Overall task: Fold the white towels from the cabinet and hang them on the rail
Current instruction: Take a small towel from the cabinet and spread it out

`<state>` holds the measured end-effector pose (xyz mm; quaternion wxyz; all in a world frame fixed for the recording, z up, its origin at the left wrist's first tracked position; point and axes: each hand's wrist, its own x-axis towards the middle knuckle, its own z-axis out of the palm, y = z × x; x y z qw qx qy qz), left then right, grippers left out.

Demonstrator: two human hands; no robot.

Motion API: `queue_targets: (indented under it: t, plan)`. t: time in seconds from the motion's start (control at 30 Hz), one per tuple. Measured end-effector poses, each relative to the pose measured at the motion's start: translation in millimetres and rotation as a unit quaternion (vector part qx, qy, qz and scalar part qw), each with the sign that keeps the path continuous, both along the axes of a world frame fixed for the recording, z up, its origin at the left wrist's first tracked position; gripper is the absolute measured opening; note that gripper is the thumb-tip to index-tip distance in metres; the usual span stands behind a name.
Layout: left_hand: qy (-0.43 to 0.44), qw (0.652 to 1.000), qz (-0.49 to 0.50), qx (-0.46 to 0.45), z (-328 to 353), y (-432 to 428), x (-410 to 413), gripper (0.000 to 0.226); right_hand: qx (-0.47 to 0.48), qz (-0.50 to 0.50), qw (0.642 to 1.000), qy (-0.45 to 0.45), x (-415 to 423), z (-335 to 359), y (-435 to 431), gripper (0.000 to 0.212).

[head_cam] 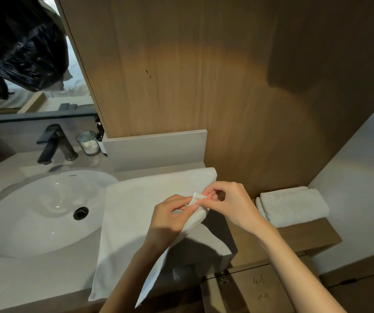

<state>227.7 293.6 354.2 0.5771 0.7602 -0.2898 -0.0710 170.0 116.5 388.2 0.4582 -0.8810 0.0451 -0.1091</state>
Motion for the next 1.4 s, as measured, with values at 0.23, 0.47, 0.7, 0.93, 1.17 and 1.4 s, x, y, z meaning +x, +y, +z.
queue_targets:
  t: [0.23, 0.47, 0.7, 0.93, 1.17, 1.4]
  plan:
    - [0.009, 0.999, -0.005, -0.042, 45, 32, 7, 0.02, -0.177, 0.079, 0.979, 0.063, 5, -8, -18, 0.033]
    - [-0.044, 0.996, 0.028, -0.077, 103, 64, 21, 0.018, -0.318, -0.019, 0.935, 0.159, -8, -11, -41, 0.025]
    - [-0.129, 0.986, 0.038, -0.094, 140, 73, 11, 0.018, -0.386, -0.082, 0.9, 0.185, -42, -17, -49, 0.02]
    - [-0.158, 0.961, 0.195, -0.118, 159, 82, 6, 0.022, -0.402, -0.248, 0.882, -0.001, -73, 31, -77, 0.025]
    - [-0.139, 0.911, 0.303, -0.243, 191, 76, -36, 0.019, -0.185, -0.285, 0.906, -0.251, -120, 149, -78, 0.02]
    - [-0.147, 0.885, 0.372, -0.239, 171, 64, -115, 0.018, -0.084, -0.228, 0.945, -0.219, -199, 152, -74, 0.017]
